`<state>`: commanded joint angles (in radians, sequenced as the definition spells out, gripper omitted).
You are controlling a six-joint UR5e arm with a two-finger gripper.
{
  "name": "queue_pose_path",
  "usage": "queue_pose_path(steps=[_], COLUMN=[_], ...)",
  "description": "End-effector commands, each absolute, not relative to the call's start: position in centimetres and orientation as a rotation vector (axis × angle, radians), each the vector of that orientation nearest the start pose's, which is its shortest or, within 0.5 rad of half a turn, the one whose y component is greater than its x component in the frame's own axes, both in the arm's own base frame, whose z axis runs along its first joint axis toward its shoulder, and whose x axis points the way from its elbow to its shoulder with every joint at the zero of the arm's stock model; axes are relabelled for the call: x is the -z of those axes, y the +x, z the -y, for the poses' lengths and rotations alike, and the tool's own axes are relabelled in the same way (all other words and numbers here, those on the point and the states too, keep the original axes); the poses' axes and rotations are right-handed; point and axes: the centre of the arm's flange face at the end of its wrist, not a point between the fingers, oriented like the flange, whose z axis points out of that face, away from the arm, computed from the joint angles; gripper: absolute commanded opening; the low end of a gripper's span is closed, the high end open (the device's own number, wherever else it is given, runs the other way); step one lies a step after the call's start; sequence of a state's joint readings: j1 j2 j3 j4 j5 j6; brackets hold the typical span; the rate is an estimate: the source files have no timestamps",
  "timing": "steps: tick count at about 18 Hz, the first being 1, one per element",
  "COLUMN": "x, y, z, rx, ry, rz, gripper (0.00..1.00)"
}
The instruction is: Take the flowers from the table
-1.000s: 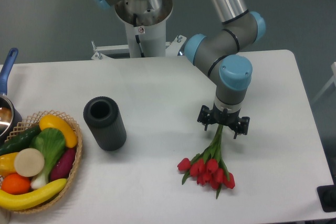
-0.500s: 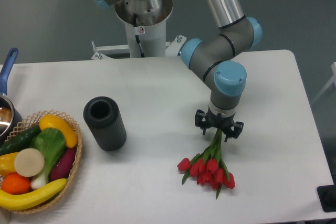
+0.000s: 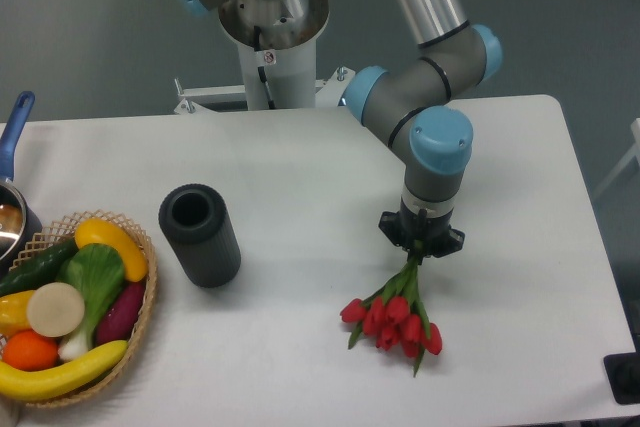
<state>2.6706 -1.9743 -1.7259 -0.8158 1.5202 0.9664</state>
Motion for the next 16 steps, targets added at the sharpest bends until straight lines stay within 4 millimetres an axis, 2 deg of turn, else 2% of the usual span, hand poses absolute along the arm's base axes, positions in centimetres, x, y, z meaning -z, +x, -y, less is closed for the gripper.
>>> queue_pose_path(steps=[5,8,12,16], x=[-31.4,-32.4,-34.8,-35.0], y=[-51.1,-51.8,-52.9,-53.2], z=[-41.1,-41.3,-41.8,-42.0], rx=[-0.157,-0.152,-0.133,-0.121], ry=[-3.011,-3.033,-3.042,-3.047], rz=[0.198,0.19,0.184,0.189], gripper=[0.0,0.0,0.0,0.0])
